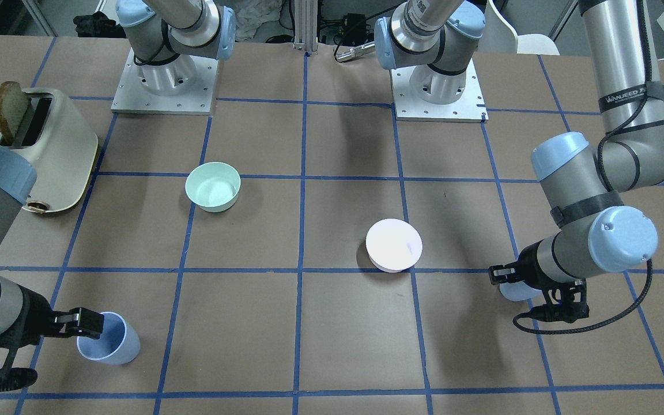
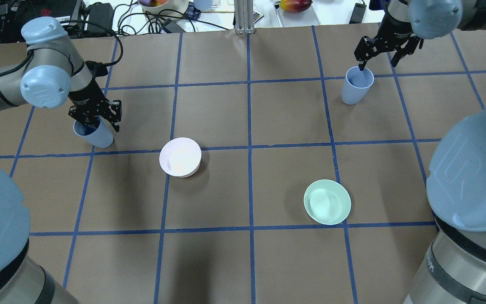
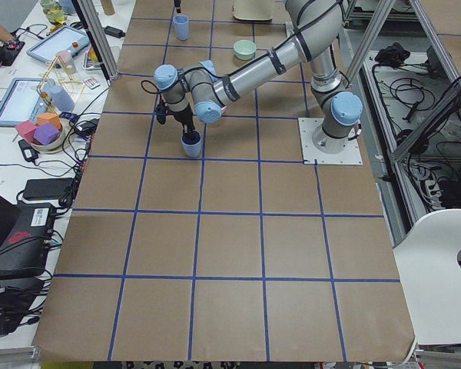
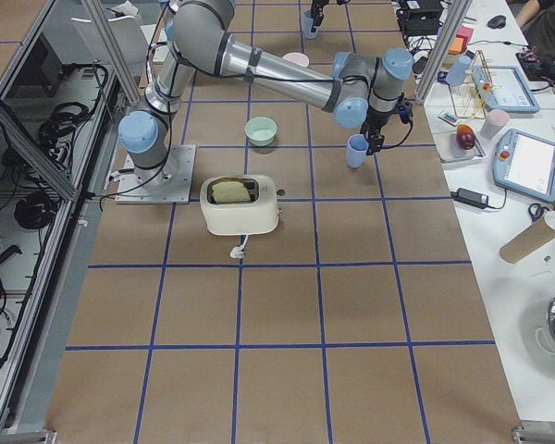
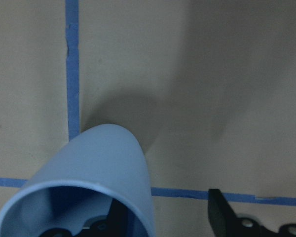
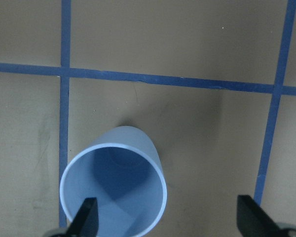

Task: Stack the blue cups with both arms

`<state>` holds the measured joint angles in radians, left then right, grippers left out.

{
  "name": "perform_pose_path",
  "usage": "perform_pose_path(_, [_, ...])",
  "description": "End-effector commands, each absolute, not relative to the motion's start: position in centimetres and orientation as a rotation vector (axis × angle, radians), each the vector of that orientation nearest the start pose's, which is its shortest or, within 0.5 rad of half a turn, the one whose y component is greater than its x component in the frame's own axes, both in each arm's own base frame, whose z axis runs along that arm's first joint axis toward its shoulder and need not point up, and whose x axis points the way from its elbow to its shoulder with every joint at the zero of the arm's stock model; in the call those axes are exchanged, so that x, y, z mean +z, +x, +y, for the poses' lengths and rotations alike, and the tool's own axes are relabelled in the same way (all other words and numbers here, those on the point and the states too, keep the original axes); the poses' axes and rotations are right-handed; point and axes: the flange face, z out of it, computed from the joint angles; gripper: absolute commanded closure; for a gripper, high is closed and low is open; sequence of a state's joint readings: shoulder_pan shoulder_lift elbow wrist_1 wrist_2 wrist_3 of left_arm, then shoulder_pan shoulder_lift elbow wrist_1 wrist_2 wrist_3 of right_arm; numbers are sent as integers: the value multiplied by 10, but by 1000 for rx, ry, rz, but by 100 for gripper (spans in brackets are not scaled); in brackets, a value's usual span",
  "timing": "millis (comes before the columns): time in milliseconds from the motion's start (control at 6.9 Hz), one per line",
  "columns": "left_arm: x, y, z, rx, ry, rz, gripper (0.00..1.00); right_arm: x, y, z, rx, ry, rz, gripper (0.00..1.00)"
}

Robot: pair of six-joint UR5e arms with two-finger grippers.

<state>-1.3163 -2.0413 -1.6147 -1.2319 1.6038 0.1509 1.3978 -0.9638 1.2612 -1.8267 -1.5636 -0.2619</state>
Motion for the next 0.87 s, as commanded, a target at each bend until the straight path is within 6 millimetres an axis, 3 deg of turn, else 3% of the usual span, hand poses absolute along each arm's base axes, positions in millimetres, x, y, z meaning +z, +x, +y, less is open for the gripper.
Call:
perform_pose_path(0, [249, 28, -627, 235, -150, 3126, 100, 266, 8, -728, 125, -129, 3122, 11])
perform_pose_path(145, [267, 14, -634, 177, -134, 3122, 100, 260, 8, -727, 140, -130, 3121, 23])
perform_pose_path(290, [293, -10, -653, 93, -119, 3117, 100, 260, 8, -727, 142, -123, 3121, 61])
perform_pose_path(435, [320, -50, -670, 88, -212, 3119, 100, 259, 7, -726, 148, -123, 3125, 82])
perform_pose_path(580, [337, -103, -678, 74, -222, 3162, 100, 259, 8, -725, 163, -123, 3119, 100])
perform_pose_path(725, [338, -182, -670, 78, -131, 3236, 100, 261, 8, -725, 165, -122, 3115, 100])
